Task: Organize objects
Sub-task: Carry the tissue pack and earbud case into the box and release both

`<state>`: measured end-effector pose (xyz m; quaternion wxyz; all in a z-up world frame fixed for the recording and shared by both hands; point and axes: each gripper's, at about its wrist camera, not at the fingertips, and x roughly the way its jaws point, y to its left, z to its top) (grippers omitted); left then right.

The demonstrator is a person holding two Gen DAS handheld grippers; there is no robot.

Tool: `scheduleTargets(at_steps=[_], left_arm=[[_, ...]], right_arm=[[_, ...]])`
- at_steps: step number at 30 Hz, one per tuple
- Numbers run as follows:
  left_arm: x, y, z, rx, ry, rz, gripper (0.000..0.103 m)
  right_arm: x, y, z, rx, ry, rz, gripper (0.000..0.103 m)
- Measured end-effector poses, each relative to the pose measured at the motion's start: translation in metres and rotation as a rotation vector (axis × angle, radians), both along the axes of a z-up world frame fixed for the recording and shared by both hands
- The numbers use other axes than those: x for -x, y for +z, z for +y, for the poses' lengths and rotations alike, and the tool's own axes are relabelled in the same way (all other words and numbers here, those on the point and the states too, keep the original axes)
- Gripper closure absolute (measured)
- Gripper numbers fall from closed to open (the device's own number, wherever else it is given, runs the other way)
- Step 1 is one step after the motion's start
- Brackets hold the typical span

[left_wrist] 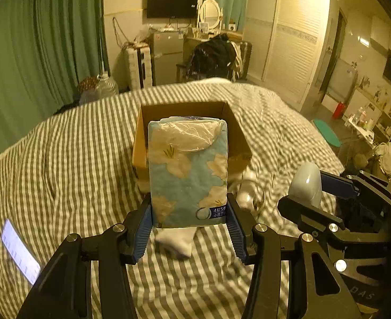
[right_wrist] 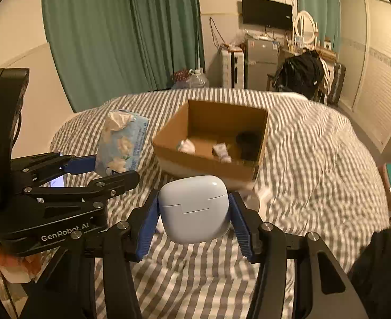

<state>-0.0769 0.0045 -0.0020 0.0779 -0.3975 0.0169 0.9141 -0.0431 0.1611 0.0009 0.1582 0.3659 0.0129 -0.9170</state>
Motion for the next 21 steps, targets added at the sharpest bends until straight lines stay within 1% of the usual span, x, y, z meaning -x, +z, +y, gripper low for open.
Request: scheduleTargets(at_steps=[7,10,12,16,19,21], left_arm=[[0.041,0.024,-0.007,-0.013,0.0,0.039,0.051],[0.066,0.027,-0.011,-0.012,0.005,0.042,0.051],[0.08,0.023,-0.013,-0.01,0.006,0.03,0.051],[0.117,0.005,-0.016,-0.006,0.014,-0.005,0.051],[0.145,-0.01,-0.015,0.02,0.0,-0.026,0.051],[0.162,-0.022,-0.014,0.018,-0.011,-0.047,0.051]], right_arm=[[0.032,0.033,-0.003,0.007,0.01,0.051,0.051],[0.056,0.042,-0.002,0.014,0.009,0.061,0.051],[0.07,0.046,-0.002,0.017,0.006,0.063,0.051],[0.107,0.046,-0.002,0.027,-0.006,0.054,0.051],[0.14,0.04,-0.005,0.033,-0.012,0.035,0.051],[0.163,0.033,-0.006,0.032,-0.015,0.022,0.051]])
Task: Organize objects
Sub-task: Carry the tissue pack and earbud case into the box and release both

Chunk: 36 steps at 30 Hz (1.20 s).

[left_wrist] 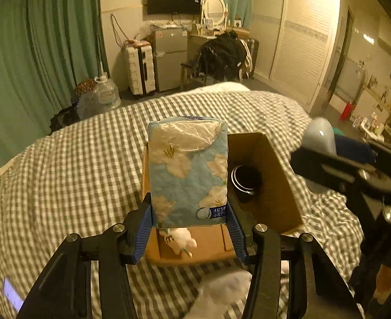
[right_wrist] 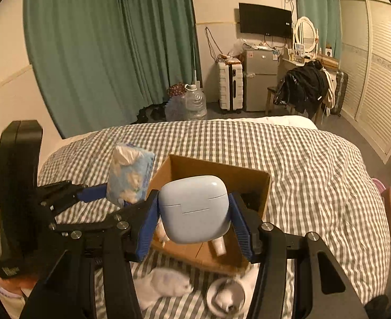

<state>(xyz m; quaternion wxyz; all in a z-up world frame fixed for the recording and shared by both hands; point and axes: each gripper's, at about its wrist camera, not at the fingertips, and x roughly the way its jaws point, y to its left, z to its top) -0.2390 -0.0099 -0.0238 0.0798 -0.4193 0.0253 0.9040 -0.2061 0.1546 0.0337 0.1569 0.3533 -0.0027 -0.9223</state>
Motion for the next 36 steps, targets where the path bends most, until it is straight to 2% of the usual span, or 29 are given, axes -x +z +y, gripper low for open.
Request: scheduleTargets(at_steps=[5,14,18,21,22,23,25,27,29,32,36], left_arm=[[0.035,-0.038,-0.004,-0.039,-0.011,-0.073,0.051],[0.059,-0.084,-0.002,-0.033,-0.047,-0.126,0.051],[0.061,-0.092,0.004,-0.024,-0.063,-0.127,0.05],[0.06,-0.093,0.009,-0.017,-0.071,-0.123,0.045],[0.058,-0.091,0.01,-0.021,-0.069,-0.119,0.039],[0.056,-0.089,0.011,-0.026,-0.067,-0.116,0.034],[0.053,-0.082,0.013,-0.03,-0.061,-0.105,0.019],[0.044,-0.072,0.013,-0.026,-0.054,-0.087,0.017],[0.034,-0.062,0.014,-0.025,-0.048,-0.074,0.016],[0.016,-0.045,0.012,-0.026,-0.031,-0.043,0.01],[-0.01,-0.024,0.014,-0.002,-0.023,-0.012,0.01]], right_arm=[[0.053,-0.025,-0.004,0.009,-0.006,-0.046,0.052],[0.128,-0.093,-0.002,-0.001,-0.041,-0.163,0.051],[0.136,-0.112,0.002,-0.007,-0.06,-0.196,0.051],[0.137,-0.117,0.007,-0.003,-0.07,-0.203,0.051],[0.136,-0.117,0.007,-0.008,-0.072,-0.2,0.048],[0.134,-0.114,0.008,-0.01,-0.07,-0.19,0.039],[0.128,-0.105,0.011,-0.004,-0.078,-0.157,0.029],[0.12,-0.092,0.015,0.018,-0.083,-0.127,0.028],[0.107,-0.076,0.019,0.031,-0.092,-0.098,0.02],[0.086,-0.056,0.027,0.031,-0.123,-0.061,0.015],[0.045,-0.039,0.039,0.03,-0.149,-0.036,0.015]])
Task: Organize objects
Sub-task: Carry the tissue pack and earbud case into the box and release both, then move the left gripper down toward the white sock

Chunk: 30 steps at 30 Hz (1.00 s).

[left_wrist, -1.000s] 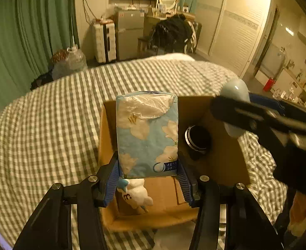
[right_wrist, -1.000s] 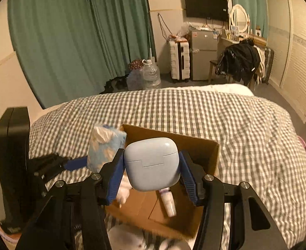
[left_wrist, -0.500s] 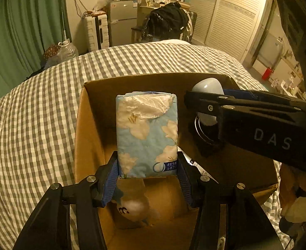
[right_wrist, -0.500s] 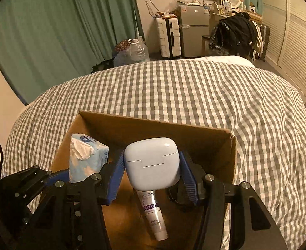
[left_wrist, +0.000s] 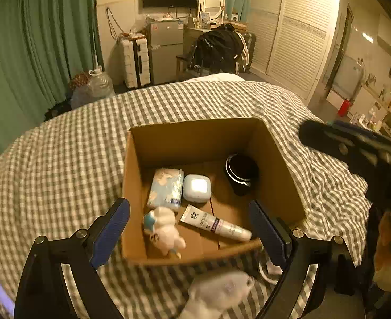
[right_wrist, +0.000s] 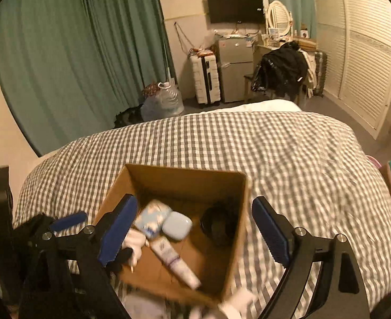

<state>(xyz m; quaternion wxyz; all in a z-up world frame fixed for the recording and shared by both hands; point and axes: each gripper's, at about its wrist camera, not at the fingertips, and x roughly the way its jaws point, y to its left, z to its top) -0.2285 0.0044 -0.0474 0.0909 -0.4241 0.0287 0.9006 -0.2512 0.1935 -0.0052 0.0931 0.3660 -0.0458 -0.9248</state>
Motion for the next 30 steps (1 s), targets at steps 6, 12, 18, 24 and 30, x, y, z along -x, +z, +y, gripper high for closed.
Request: scheduleTargets(at_steps=[6,12,18,24,30], left_arm=[[-0.044,0.027,0.003,0.018,0.026,0.046,0.006],[-0.084,0.045,-0.003,0.024,0.056,0.088,0.004],[-0.109,0.044,-0.014,0.02,0.083,0.101,0.004],[-0.125,0.02,-0.023,0.038,0.125,0.08,0.004],[-0.13,-0.012,-0.021,0.074,0.14,0.045,0.004]], right_arm=[[-0.068,0.021,0.018,-0.03,-0.046,0.025,0.014],[-0.122,0.046,0.027,-0.046,-0.088,0.075,0.011],[-0.153,0.052,0.023,-0.068,-0.103,0.09,0.01],[-0.165,0.033,0.015,-0.093,-0.105,0.073,0.01],[-0.164,-0.004,0.008,-0.129,-0.09,0.01,0.01]])
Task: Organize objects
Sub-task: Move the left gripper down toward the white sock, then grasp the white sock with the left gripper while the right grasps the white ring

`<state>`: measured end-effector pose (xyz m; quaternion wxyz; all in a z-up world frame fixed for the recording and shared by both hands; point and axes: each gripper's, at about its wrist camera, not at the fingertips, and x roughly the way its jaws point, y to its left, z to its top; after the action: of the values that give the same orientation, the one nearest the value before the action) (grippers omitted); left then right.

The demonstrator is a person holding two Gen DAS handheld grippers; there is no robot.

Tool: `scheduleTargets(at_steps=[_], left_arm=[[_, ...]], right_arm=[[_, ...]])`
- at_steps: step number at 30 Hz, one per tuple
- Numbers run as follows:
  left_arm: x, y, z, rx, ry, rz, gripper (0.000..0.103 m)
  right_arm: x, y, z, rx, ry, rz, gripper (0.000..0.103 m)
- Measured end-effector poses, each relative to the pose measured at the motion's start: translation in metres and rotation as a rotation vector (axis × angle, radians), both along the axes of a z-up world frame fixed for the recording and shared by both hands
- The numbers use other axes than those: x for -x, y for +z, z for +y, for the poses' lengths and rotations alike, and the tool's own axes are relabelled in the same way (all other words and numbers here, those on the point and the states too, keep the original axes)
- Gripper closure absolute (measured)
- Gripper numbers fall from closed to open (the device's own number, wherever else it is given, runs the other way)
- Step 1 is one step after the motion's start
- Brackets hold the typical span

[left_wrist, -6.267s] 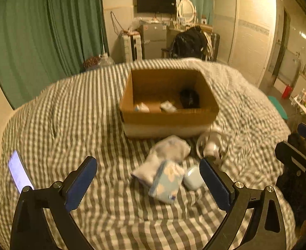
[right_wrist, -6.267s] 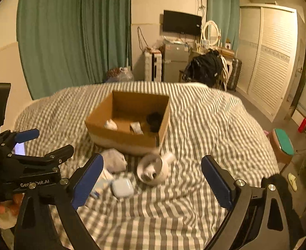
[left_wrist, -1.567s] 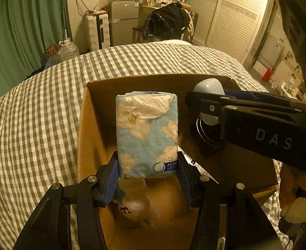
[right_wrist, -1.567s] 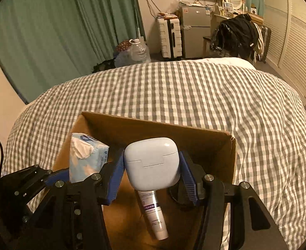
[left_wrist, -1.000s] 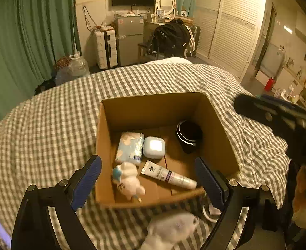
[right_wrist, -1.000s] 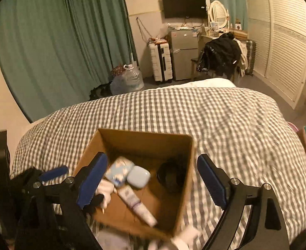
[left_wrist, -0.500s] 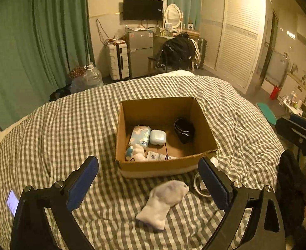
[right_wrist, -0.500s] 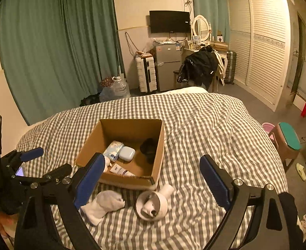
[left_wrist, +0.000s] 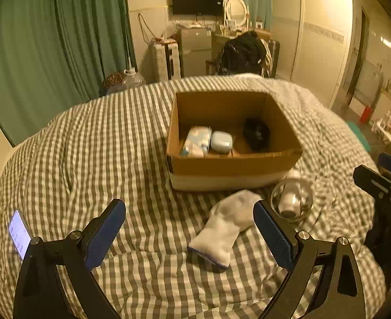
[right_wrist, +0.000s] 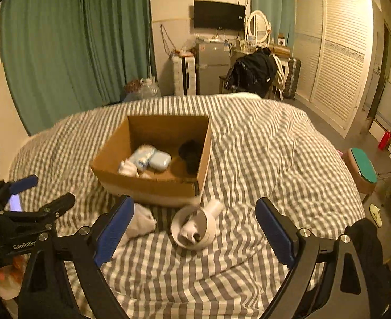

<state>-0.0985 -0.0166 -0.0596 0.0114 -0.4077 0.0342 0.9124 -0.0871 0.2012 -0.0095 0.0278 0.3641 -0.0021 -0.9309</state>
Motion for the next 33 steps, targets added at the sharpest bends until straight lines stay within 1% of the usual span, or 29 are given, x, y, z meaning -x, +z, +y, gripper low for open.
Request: scheduleTargets(at_steps=[4,9,12,15,18,20,23,24,26,28,31,33], left_arm=[[0.002,-0.028,0.008,0.01,-0.016,-0.041,0.004],[0.011,-0.066,0.023,0.045,-0.061,-0.109,0.004],[0.019,-0.084,0.026,0.036,-0.074,-0.161,0.004],[0.026,-0.098,0.026,0.006,-0.084,-0.196,0.004],[0.035,-0.111,0.028,0.006,-0.085,-0.224,0.004],[0.041,-0.119,0.03,0.023,-0.083,-0.238,0.004],[0.047,-0.127,0.032,0.016,-0.104,-0.257,0.004],[0.05,-0.131,0.033,0.013,-0.108,-0.264,0.006],[0.055,-0.137,0.033,0.007,-0.116,-0.283,0.016],[0.062,-0.146,0.031,-0.015,-0.12,-0.322,0.039],[0.066,-0.148,0.022,-0.056,-0.104,-0.336,0.051],[0.065,-0.143,0.016,-0.086,-0.1,-0.324,0.056]], right_arm=[[0.005,-0.028,-0.003,-0.023,0.013,-0.047,0.01],[0.016,-0.064,-0.001,-0.04,0.015,-0.111,0.01],[0.025,-0.083,0.001,-0.047,0.015,-0.15,0.01],[0.034,-0.097,-0.001,-0.047,0.023,-0.187,0.01],[0.044,-0.111,-0.007,-0.056,0.046,-0.223,0.01],[0.05,-0.119,-0.012,-0.071,0.06,-0.242,0.01],[0.059,-0.131,-0.016,-0.092,0.071,-0.268,0.01],[0.061,-0.134,-0.017,-0.091,0.077,-0.275,0.01],[0.067,-0.139,-0.018,-0.092,0.085,-0.288,0.01],[0.072,-0.146,-0.019,-0.09,0.088,-0.305,0.01],[0.078,-0.154,-0.019,-0.09,0.088,-0.328,0.01],[0.082,-0.16,-0.019,-0.093,0.092,-0.346,0.01]])
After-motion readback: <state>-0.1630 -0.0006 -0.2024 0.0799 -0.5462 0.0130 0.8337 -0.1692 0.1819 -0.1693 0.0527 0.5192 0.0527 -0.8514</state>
